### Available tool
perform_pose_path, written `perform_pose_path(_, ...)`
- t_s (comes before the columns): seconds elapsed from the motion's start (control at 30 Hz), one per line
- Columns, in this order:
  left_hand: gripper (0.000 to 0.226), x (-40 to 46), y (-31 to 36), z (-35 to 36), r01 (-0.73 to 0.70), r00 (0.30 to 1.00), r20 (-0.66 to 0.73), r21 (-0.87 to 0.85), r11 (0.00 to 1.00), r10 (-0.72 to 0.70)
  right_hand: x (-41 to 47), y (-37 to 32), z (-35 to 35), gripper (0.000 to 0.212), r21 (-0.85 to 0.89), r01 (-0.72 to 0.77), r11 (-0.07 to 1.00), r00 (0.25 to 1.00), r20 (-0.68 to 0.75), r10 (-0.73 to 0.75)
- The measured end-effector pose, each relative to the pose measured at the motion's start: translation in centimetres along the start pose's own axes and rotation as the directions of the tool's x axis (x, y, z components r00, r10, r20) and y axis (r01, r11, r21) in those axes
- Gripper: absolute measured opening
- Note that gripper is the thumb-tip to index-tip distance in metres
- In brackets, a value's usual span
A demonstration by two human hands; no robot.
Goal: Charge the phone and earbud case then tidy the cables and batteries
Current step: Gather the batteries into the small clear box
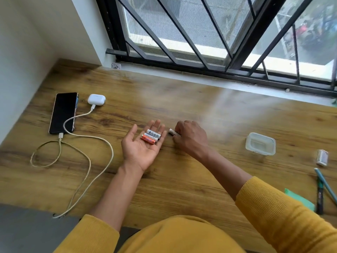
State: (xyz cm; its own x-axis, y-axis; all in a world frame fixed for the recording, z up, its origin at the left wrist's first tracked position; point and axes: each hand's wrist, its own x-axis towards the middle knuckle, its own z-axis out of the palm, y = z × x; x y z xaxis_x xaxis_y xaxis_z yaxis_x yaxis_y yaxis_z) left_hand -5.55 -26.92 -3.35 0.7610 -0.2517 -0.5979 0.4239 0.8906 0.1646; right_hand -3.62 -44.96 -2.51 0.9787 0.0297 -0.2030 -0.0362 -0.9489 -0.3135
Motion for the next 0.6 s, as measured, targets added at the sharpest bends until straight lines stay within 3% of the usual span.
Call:
perform_pose_path(0.17,0.061,-0.7,-0.2,-0.2,0.011,1.000,0.002,0.025,1.000,-0.011,-0.8,-0.5,-0.9,0.014,0.105,-0.043,0.994,0.996,-0.069,0.051)
perform_pose_path(0.37,0.063,-1.9,-0.9,0.6,0.034,0.999,0.024,0.089,0.995,-0.037,-3.5,-3.1,-3.4,0.015,0.255,0.145,0.956,0.979,-0.175,-0.102)
perform_pose_path(0.6,0.070,-2.7,-2.1,0.8,0.127,0.986,0.100,0.076,0.989,-0.134,-6.1,-5.1,-2.2,0.021,0.223,0.197,0.955,0.974,-0.156,-0.164)
